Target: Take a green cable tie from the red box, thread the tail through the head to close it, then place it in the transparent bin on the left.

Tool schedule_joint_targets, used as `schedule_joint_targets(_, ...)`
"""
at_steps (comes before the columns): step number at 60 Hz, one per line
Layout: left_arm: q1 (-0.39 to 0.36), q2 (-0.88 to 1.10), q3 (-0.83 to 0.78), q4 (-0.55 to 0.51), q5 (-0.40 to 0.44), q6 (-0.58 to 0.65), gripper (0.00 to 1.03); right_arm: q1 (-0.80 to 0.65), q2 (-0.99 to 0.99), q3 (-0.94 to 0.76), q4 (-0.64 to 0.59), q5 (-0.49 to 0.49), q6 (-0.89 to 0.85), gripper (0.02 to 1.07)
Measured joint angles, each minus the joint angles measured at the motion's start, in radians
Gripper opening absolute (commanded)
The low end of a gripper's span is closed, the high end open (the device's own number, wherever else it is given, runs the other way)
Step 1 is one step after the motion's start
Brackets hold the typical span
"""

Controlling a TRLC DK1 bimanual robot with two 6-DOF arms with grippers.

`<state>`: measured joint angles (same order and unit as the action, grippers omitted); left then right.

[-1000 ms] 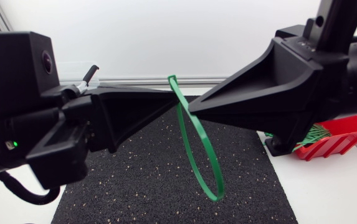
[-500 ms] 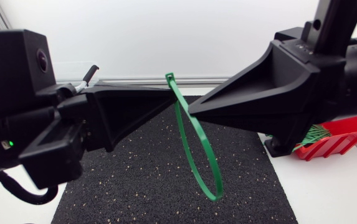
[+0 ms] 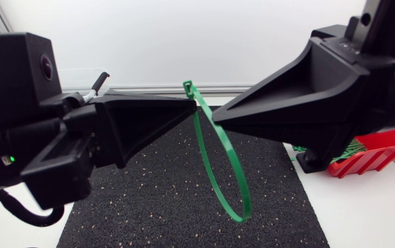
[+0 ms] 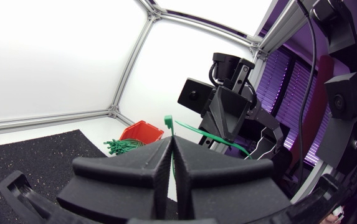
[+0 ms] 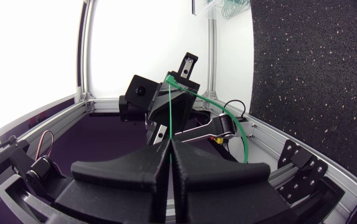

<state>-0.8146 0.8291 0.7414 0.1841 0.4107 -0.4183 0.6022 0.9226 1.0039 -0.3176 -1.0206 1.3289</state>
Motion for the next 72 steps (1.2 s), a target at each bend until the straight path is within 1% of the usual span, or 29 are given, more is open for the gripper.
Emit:
schedule_joint_targets(39, -0.029, 0.003, 0.0, 0.0, -0.006, 0.0, 0.04, 0.0, 0.013, 0.0, 0.007, -0.001, 0.007, 0.08)
schedule_joint_targets(48, -0.06, 0.006, 0.0, -0.001, -0.051, 0.004, 0.04, 0.0, 0.034, 0.0, 0.008, -0.004, 0.01, 0.08)
schedule_joint_targets(58, -0.093, 0.009, 0.0, 0.0, -0.097, 0.036, 0.04, 0.002, 0.052, 0.013, 0.007, -0.004, 0.012, 0.08)
schedule_joint_targets(72, -0.103, 0.009, -0.008, 0.008, -0.124, 0.084, 0.04, 0.005, 0.051, 0.072, -0.005, 0.01, 0.018, 0.08)
